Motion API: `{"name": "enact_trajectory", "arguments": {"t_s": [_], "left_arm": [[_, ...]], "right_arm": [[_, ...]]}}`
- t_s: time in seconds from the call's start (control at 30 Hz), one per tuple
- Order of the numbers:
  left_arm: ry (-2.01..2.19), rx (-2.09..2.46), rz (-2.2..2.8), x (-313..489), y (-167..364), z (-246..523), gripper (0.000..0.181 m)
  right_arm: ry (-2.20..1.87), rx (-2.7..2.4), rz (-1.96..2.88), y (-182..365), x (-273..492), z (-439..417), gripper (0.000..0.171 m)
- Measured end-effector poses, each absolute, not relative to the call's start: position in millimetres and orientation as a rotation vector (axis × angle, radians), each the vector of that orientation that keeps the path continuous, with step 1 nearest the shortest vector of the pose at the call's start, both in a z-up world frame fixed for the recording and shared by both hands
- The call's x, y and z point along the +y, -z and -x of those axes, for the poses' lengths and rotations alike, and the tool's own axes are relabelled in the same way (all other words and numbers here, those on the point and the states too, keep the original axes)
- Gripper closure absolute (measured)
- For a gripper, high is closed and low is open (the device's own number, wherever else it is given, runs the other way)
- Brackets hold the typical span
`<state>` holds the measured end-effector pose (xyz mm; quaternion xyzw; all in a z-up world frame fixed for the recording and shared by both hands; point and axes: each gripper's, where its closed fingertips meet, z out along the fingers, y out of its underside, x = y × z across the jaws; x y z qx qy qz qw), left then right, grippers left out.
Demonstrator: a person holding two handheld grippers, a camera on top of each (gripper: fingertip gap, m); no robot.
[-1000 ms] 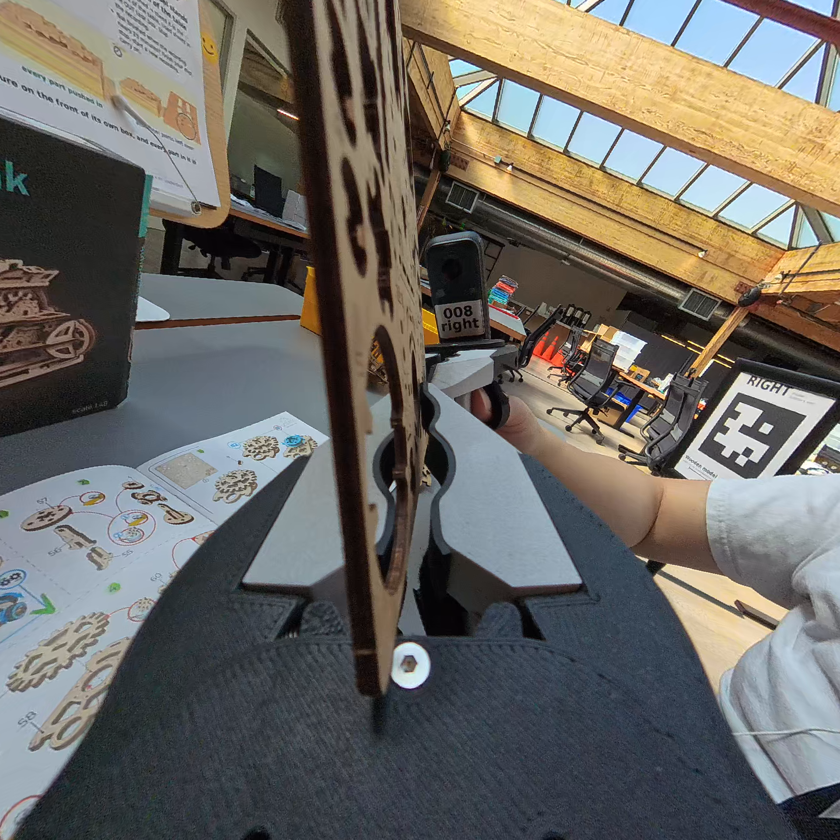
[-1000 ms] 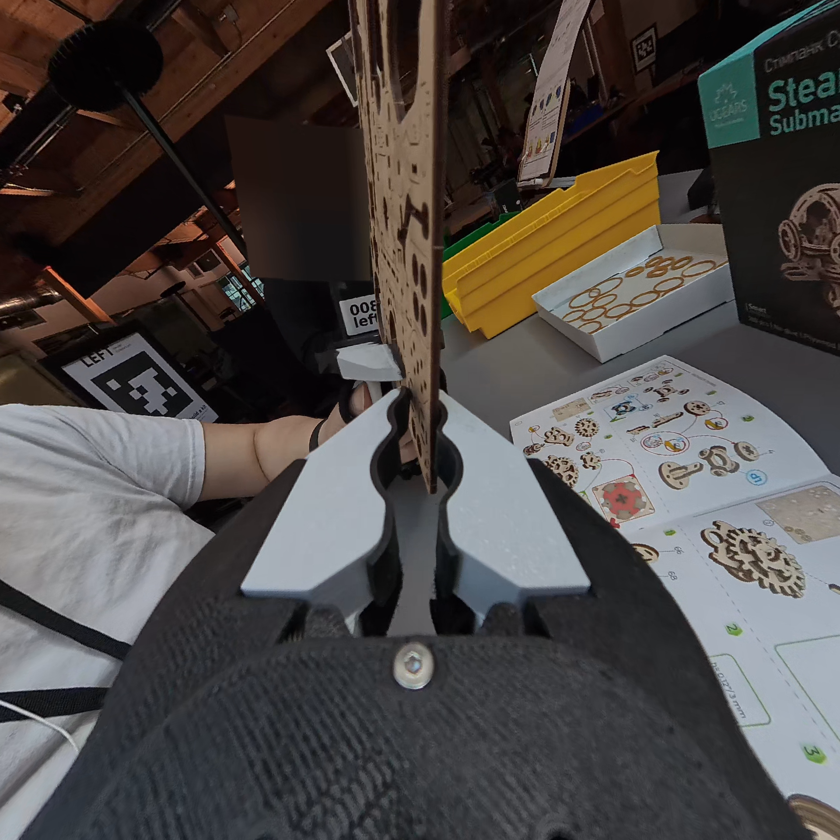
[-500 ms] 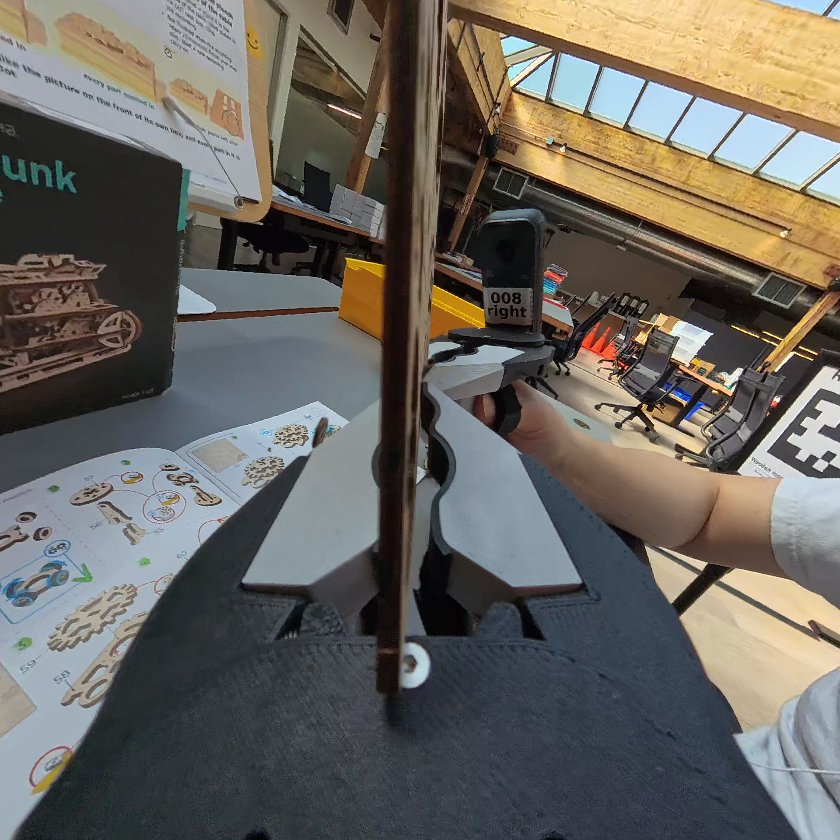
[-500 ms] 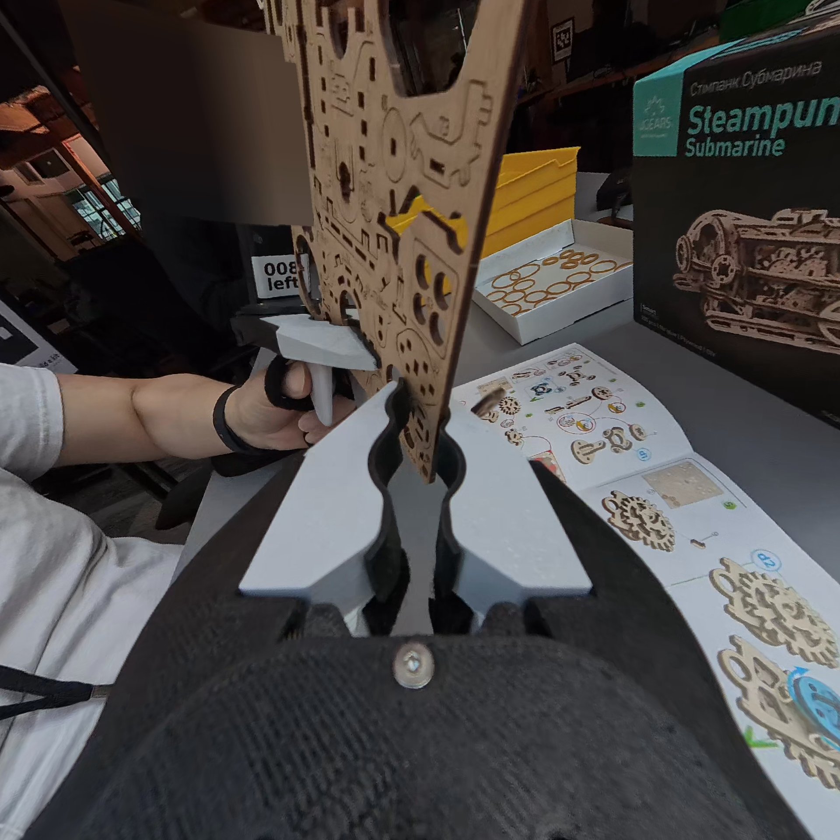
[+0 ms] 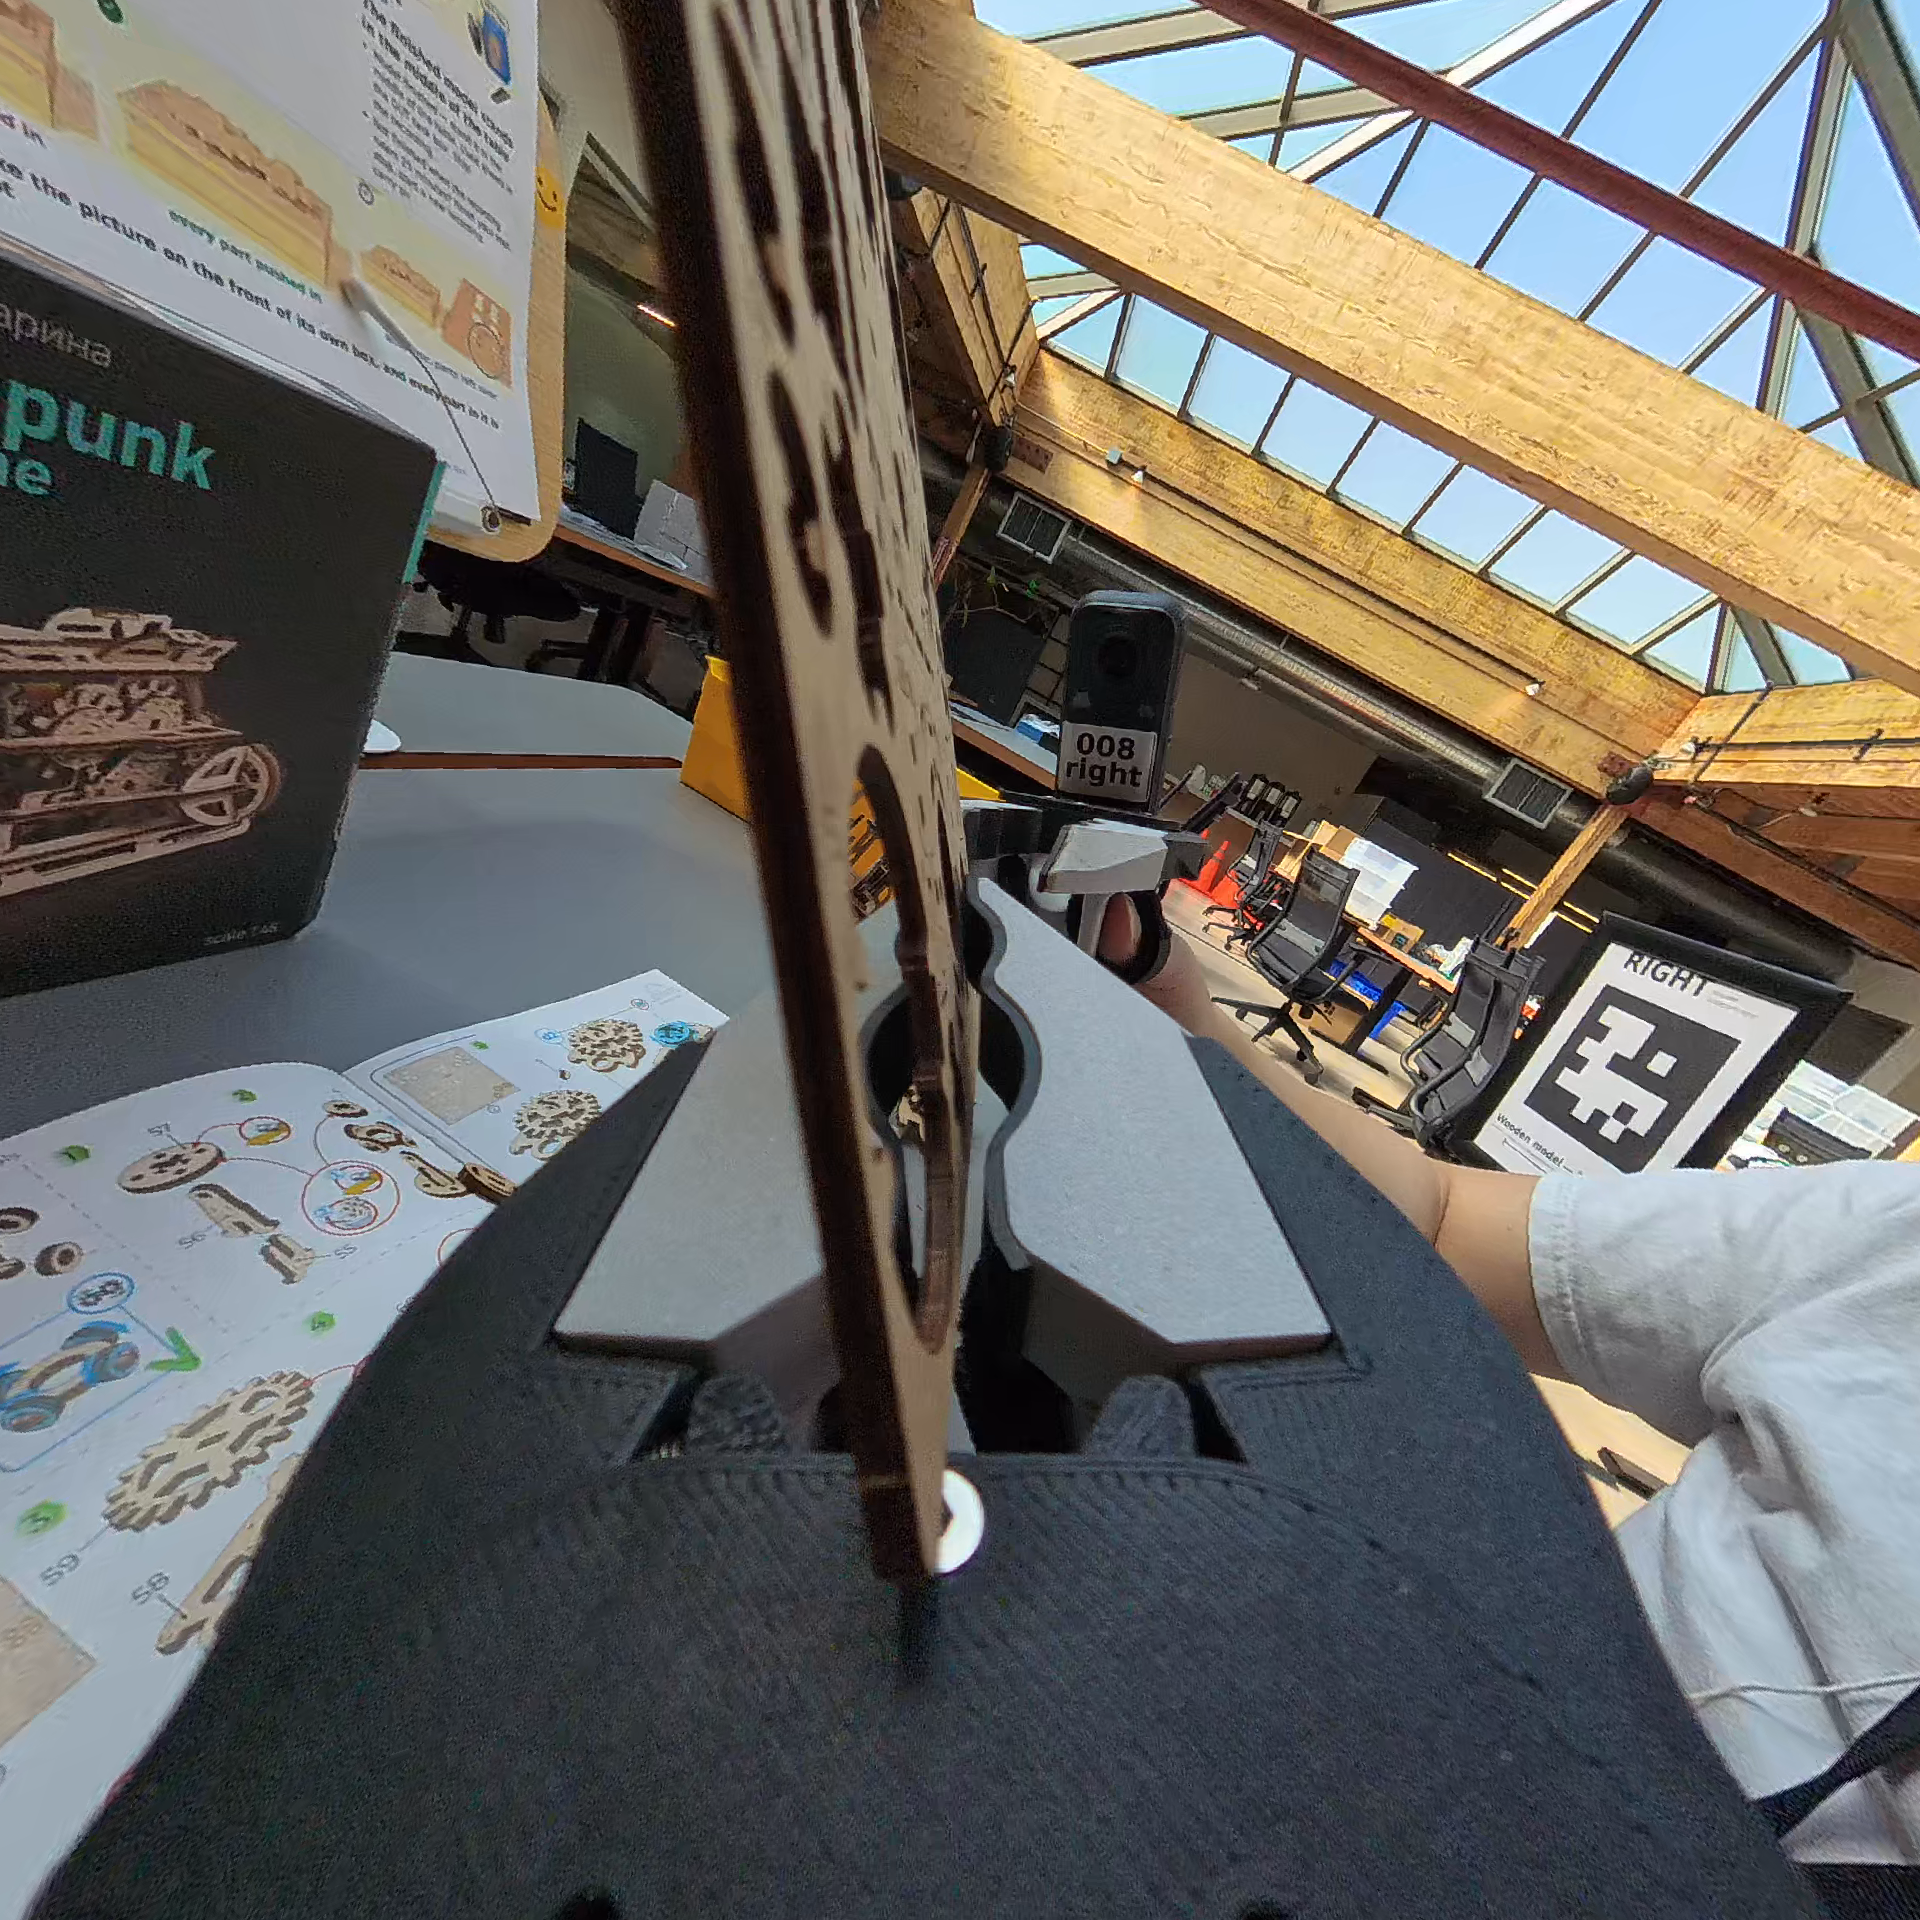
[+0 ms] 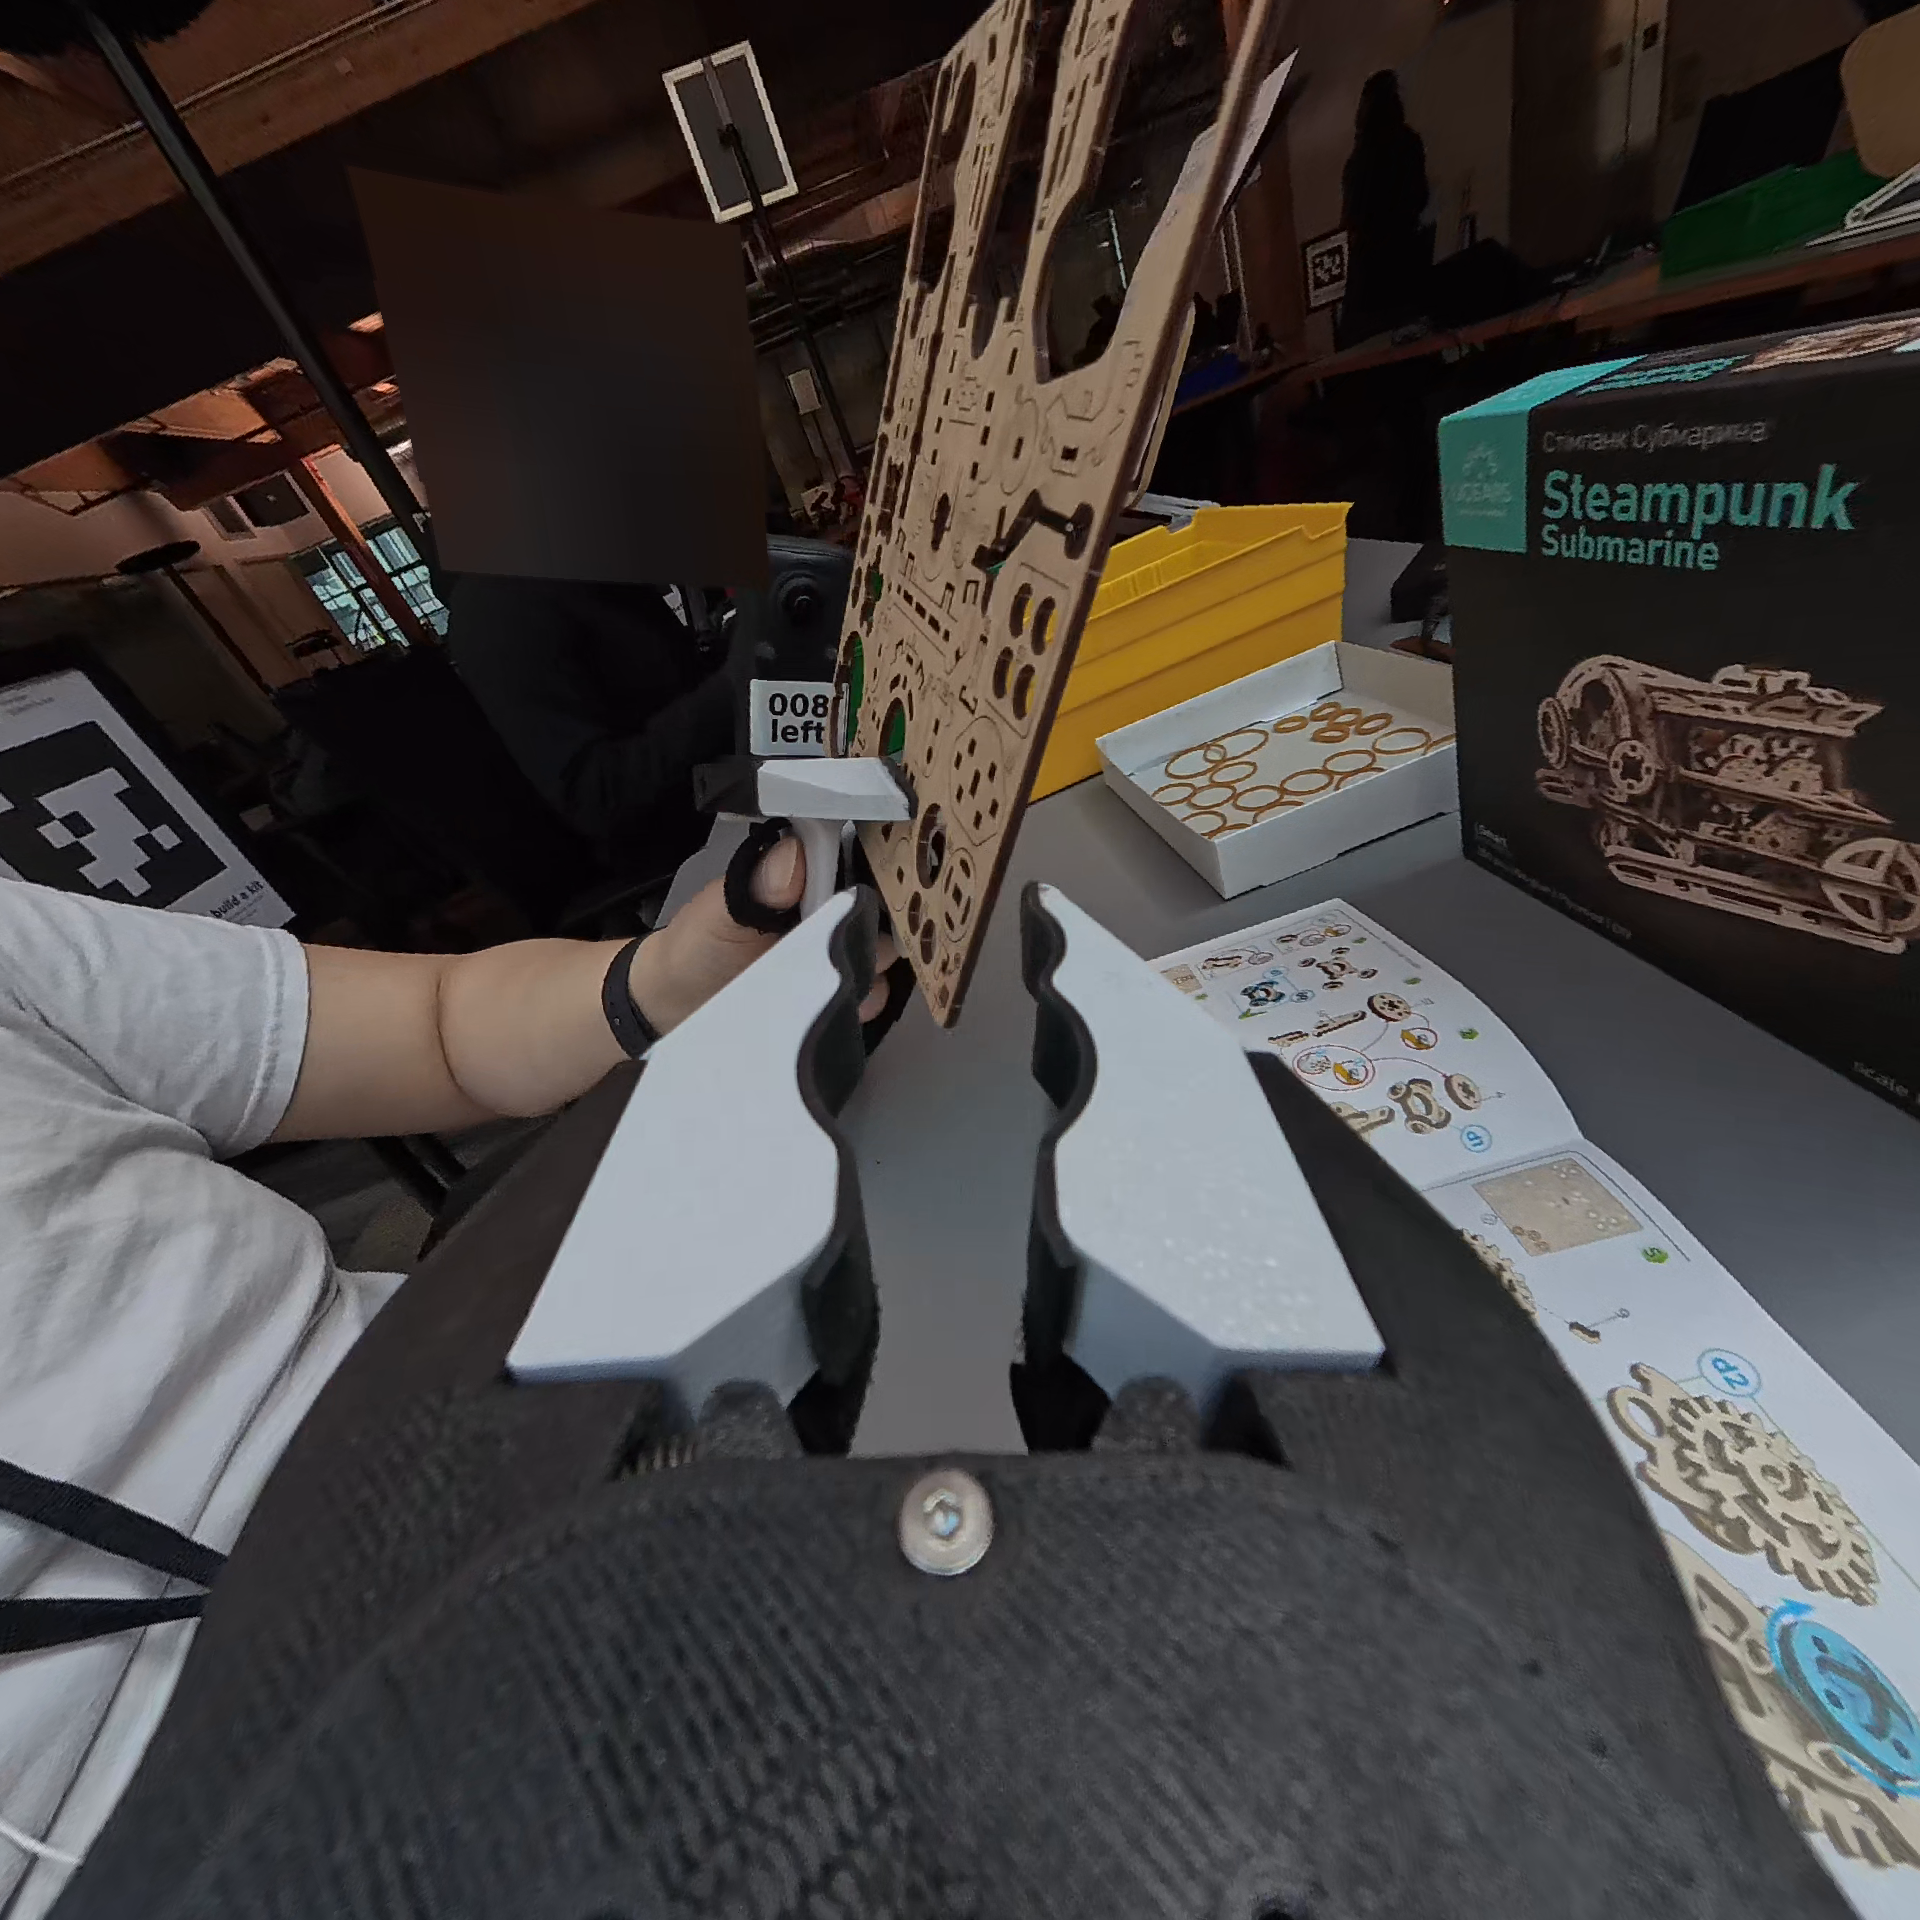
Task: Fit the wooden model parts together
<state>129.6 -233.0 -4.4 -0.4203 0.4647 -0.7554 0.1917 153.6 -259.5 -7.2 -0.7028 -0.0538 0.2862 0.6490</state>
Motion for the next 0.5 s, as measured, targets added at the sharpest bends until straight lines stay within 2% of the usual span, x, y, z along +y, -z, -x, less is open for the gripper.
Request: {"name": "enact_trajectory", "arguments": {"t_s": [0.07,0.3,0.37,0.5], "left_arm": [[2.137,1.309,1.194,-231,6,-130,0.181],[2.131,1.364,1.202,-240,12,-132,0.181],[2.126,1.380,1.198,-244,13,-132,0.181],[2.149,1.375,1.167,-246,10,-130,0.181]], "right_arm": [[-0.690,-0.116,1.594,7,-264,-158,0.152],[-0.777,-0.074,1.629,16,-260,-155,0.149],[-0.786,-0.092,1.657,20,-259,-148,0.159],[-0.813,-0.081,1.655,20,-260,-146,0.168]]}}
